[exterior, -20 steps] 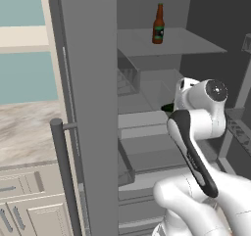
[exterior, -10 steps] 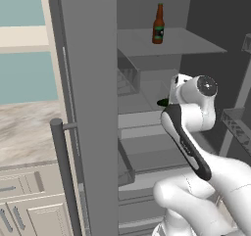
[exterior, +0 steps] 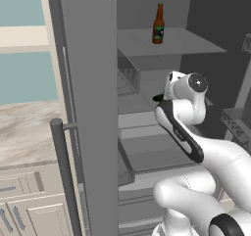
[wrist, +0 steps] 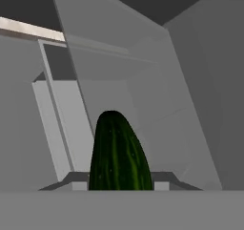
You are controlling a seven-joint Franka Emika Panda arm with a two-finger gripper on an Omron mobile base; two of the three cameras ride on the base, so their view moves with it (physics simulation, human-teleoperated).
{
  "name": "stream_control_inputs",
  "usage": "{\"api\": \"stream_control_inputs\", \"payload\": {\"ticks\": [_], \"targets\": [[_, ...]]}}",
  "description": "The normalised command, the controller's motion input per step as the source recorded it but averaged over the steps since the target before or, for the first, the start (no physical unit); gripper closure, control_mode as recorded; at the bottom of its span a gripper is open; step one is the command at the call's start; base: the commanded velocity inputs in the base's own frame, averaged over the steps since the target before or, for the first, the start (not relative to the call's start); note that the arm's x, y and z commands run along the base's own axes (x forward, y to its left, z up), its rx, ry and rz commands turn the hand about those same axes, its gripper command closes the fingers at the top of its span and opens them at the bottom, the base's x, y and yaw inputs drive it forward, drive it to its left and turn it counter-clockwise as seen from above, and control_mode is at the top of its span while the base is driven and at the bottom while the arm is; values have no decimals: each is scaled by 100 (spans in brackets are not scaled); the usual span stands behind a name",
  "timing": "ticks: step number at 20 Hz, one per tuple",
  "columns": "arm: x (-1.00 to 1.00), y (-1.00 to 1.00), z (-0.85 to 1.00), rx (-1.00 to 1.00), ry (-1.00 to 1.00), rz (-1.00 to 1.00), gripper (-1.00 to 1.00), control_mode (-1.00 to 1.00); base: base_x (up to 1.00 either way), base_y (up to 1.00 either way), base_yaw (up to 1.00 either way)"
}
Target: Place the beer on the top shelf of the fridge to keep it out of children's reach, and place the cucumber and squash on lower shelves for easy access.
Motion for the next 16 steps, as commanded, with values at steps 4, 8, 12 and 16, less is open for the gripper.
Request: {"api": "stream_control_inputs", "payload": {"ticks": [4, 8, 12, 16], "targets": [[46, 0, -9, 0, 0, 0, 100, -100, 0, 0, 0], [44, 0, -13, 0, 0, 0, 100, -100, 0, 0, 0], [41, 0, -19, 0, 0, 0, 100, -100, 0, 0, 0], [40, 0, -19, 0, 0, 0, 100, -100, 0, 0, 0]]}}
